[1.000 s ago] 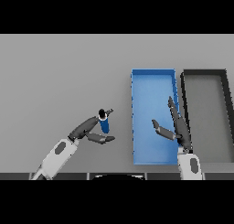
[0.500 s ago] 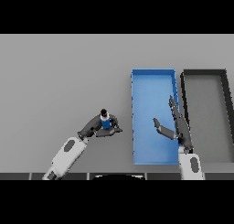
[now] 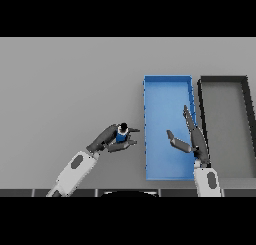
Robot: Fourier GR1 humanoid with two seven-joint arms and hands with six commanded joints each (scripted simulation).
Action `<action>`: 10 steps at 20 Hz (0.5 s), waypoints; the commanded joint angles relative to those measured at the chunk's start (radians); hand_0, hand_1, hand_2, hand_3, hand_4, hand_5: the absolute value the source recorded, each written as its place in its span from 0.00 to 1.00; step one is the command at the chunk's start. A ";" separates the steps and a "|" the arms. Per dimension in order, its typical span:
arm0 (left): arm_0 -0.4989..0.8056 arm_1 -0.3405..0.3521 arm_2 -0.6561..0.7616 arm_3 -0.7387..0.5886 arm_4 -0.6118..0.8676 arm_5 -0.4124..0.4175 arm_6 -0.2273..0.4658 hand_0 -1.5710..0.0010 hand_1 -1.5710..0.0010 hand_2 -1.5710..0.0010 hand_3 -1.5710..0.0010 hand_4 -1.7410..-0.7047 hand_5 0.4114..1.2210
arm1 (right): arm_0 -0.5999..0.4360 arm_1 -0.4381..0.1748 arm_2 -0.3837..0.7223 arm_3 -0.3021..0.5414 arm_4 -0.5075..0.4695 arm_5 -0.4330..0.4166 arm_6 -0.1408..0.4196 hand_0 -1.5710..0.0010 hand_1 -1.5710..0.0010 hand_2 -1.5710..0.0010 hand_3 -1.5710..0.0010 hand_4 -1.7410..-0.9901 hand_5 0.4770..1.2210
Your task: Pick up the blue pipe and place it into the blue bin.
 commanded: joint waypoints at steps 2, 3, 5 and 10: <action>-0.031 -0.003 -0.001 -0.038 0.008 -0.006 0.024 0.03 0.02 0.02 0.08 0.02 0.98 | -0.016 -0.003 -0.003 0.007 0.013 -0.011 0.021 1.00 1.00 1.00 1.00 0.68 0.20; -0.041 0.000 0.000 -0.055 0.018 -0.012 0.042 0.02 0.02 0.02 0.08 0.02 0.99 | 0.000 -0.008 0.000 0.000 0.020 -0.010 0.003 1.00 1.00 1.00 1.00 0.69 0.21; -0.060 -0.006 -0.009 -0.089 0.026 -0.017 0.074 0.01 0.01 0.01 0.08 0.02 0.99 | 0.004 -0.008 -0.005 0.004 0.012 -0.006 -0.010 1.00 1.00 1.00 1.00 0.70 0.21; -0.076 0.003 -0.027 -0.145 0.033 -0.025 0.153 0.00 0.00 0.00 0.08 0.01 1.00 | -0.008 -0.018 -0.010 0.014 0.011 -0.001 -0.014 1.00 1.00 1.00 1.00 0.74 0.21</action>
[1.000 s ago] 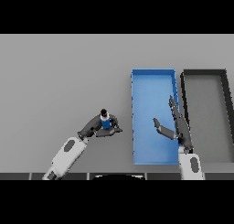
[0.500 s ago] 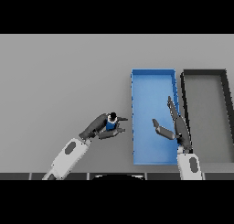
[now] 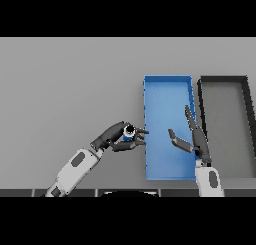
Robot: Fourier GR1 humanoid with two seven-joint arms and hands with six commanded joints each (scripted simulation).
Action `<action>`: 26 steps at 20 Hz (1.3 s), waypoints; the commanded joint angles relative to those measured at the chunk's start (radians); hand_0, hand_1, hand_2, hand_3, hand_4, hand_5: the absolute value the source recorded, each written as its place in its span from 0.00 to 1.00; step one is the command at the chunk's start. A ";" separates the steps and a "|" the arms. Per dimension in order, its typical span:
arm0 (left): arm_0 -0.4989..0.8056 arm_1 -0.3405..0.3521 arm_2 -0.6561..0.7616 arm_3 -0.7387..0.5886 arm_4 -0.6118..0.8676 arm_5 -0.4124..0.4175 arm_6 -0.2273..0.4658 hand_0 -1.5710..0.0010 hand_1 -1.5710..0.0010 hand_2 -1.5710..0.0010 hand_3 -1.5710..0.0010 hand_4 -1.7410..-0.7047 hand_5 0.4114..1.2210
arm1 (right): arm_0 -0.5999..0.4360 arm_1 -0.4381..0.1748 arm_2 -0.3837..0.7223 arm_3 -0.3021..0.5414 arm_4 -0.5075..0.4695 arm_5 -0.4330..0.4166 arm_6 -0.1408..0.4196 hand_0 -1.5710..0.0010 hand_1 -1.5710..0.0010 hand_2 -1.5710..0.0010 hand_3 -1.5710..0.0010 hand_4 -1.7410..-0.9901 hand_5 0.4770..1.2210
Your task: Pick up the blue pipe and place it into the blue bin.
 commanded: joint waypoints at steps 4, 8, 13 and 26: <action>0.009 -0.001 -0.008 0.008 -0.002 -0.010 0.008 0.00 0.00 0.00 0.08 0.01 1.00 | 0.025 0.016 -0.003 -0.011 -0.016 -0.005 0.005 1.00 1.00 1.00 1.00 0.75 0.20; 0.008 0.008 0.004 0.009 -0.003 -0.010 0.001 0.00 0.00 0.00 0.08 0.01 1.00 | 0.038 0.028 0.008 -0.022 -0.003 -0.014 0.002 1.00 1.00 1.00 1.00 0.71 0.20; -0.010 0.001 0.007 0.012 0.001 -0.013 0.020 0.00 0.00 0.00 0.08 0.01 1.00 | 0.021 0.010 -0.005 -0.084 -0.133 0.076 -0.001 1.00 1.00 1.00 1.00 0.72 0.17; -0.007 0.001 -0.005 0.015 -0.027 -0.010 0.026 0.00 0.00 0.00 0.09 0.01 1.00 | -0.249 -0.207 0.136 -0.348 -0.442 0.359 0.352 1.00 1.00 1.00 1.00 0.59 0.06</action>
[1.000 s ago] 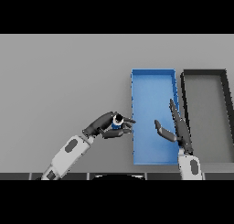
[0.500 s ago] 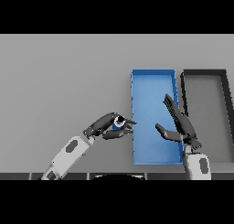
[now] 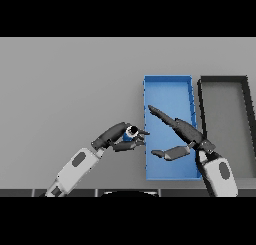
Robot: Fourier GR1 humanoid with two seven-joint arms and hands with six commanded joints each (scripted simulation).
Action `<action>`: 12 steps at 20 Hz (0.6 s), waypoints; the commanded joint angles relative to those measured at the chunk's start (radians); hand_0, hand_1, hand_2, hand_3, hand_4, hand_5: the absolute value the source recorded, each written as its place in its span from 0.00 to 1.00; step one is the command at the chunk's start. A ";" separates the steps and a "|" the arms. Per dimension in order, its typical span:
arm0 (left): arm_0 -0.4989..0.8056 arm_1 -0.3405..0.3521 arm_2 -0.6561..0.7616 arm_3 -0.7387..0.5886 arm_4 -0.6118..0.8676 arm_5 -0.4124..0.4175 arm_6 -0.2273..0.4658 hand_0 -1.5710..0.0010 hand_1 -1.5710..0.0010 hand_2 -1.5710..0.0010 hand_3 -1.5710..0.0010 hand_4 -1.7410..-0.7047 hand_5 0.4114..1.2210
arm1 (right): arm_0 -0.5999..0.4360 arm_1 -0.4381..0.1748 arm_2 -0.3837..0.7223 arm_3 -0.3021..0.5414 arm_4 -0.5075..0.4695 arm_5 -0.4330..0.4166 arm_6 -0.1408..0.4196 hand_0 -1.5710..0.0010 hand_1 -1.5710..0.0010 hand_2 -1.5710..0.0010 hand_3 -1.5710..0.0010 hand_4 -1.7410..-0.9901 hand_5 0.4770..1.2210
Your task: Pick up the blue pipe and place it into the blue bin.
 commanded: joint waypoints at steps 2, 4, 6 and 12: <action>-0.007 -0.001 0.005 0.006 0.002 -0.001 0.000 0.00 0.00 0.00 0.09 0.01 1.00 | -0.066 0.000 0.026 0.006 -0.020 0.019 0.029 1.00 1.00 1.00 1.00 0.59 0.07; -0.007 -0.004 0.005 0.014 0.008 -0.012 -0.004 0.00 0.00 0.00 0.09 0.01 1.00 | -0.113 0.008 0.065 0.010 -0.003 0.042 0.048 1.00 1.00 1.00 1.00 0.58 0.07; -0.010 0.001 0.013 0.010 0.016 -0.019 -0.017 0.00 0.00 0.00 0.08 0.01 1.00 | -0.159 0.028 0.092 0.033 -0.002 0.058 0.063 1.00 1.00 1.00 1.00 0.61 0.07; -0.007 -0.007 0.009 0.032 0.032 -0.052 -0.033 0.00 0.00 0.00 0.04 0.01 1.00 | -0.287 0.092 0.135 0.139 0.004 0.083 0.119 1.00 1.00 1.00 1.00 0.69 0.06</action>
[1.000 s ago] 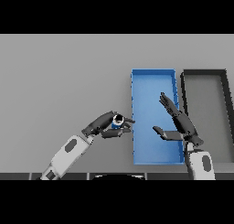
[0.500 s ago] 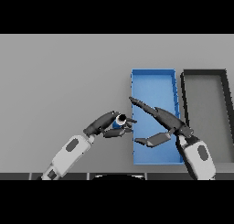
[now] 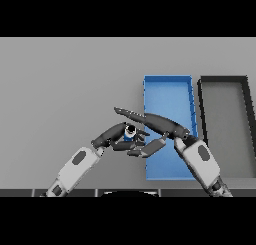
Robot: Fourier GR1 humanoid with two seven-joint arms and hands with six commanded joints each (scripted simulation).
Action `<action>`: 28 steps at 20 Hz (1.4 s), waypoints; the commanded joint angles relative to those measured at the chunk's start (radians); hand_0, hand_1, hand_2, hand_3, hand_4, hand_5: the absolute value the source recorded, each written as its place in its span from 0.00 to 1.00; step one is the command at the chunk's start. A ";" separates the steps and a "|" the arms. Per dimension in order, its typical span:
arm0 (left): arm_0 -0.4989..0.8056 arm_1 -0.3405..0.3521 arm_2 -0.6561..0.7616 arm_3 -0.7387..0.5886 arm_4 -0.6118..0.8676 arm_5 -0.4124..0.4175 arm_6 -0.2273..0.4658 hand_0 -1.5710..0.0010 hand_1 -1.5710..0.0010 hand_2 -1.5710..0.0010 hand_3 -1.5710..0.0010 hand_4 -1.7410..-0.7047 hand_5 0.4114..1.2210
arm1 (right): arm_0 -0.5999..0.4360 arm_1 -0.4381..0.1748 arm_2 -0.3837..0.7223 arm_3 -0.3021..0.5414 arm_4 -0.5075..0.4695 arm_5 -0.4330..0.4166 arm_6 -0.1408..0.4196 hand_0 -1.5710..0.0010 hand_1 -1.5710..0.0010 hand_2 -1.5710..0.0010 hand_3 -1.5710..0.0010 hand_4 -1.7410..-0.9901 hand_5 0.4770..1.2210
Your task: Pick up the blue pipe and place it into the blue bin.
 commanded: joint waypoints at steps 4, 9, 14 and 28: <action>-0.012 0.003 0.009 -0.003 0.014 -0.006 0.011 0.00 0.00 0.00 0.04 0.01 1.00 | -0.064 0.060 0.022 0.078 0.013 0.006 0.011 1.00 1.00 0.98 1.00 0.69 0.05; -0.030 0.025 -0.004 0.012 -0.039 -0.011 0.005 0.21 0.29 0.30 0.41 0.12 1.00 | -0.119 0.092 0.039 0.153 0.015 0.059 0.006 0.82 0.80 0.79 0.85 0.52 0.07; -0.011 0.027 0.003 -0.026 -0.028 0.016 -0.019 0.28 0.29 0.30 0.63 0.06 0.97 | -0.142 0.117 0.059 0.173 -0.055 0.054 0.037 0.28 0.28 0.28 0.38 0.30 0.23; -0.047 0.070 -0.040 0.002 -0.014 -0.004 -0.057 0.38 0.49 0.48 0.79 0.38 1.00 | -0.075 0.202 0.016 0.127 0.056 0.118 0.000 0.01 0.01 0.01 0.02 0.35 0.96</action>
